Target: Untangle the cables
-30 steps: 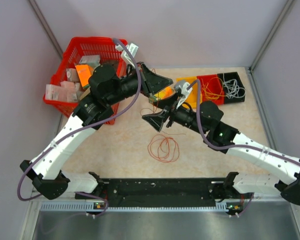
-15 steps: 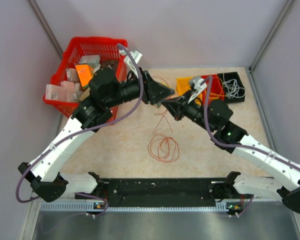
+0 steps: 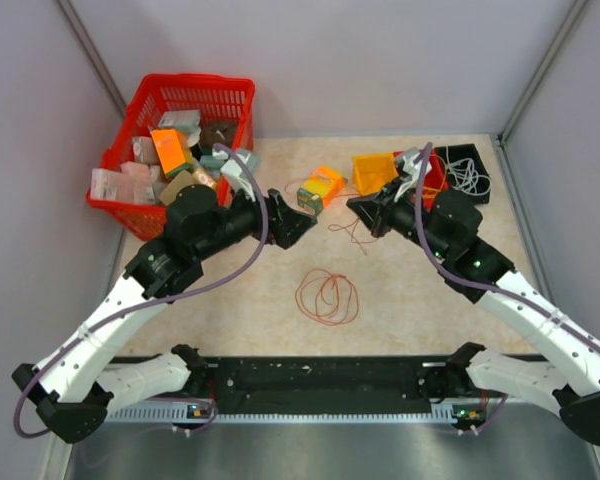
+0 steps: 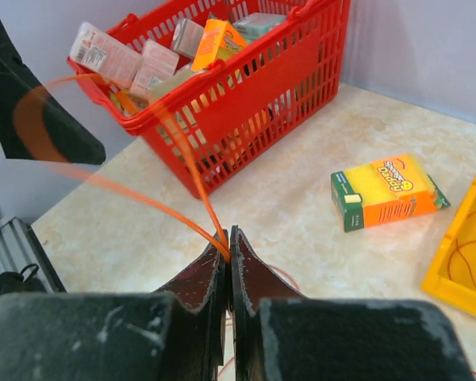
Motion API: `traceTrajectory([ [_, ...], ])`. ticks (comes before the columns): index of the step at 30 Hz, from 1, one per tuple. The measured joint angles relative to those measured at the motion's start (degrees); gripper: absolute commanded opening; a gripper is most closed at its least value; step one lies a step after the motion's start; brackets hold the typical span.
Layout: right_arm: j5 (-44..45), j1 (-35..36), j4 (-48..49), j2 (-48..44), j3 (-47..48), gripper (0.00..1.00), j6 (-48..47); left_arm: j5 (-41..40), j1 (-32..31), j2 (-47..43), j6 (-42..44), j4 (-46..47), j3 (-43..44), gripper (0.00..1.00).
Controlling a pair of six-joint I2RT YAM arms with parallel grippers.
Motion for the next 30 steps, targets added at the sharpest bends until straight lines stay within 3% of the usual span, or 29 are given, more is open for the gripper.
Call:
traceTrajectory([
  [7,-2.86,-0.57,-1.46,-2.78,0.24,0.0,2.05,-15.96,0.46,-4.57,-5.68,2.54,-5.84,0.85],
  [13,-0.68,-1.44,-4.92,-2.4,2.03,0.0,2.78,-14.45,0.52,-5.25,-8.55,10.08,-11.28,0.83],
  [21,1.07,-12.26,-5.16,8.96,15.34,0.0,1.62,-13.22,0.52,-12.83,-4.37,10.4,-16.46,0.83],
  [30,0.13,-19.15,9.77,24.94,21.86,0.0,-5.14,-8.98,0.52,-15.1,-2.27,9.55,-21.44,0.82],
])
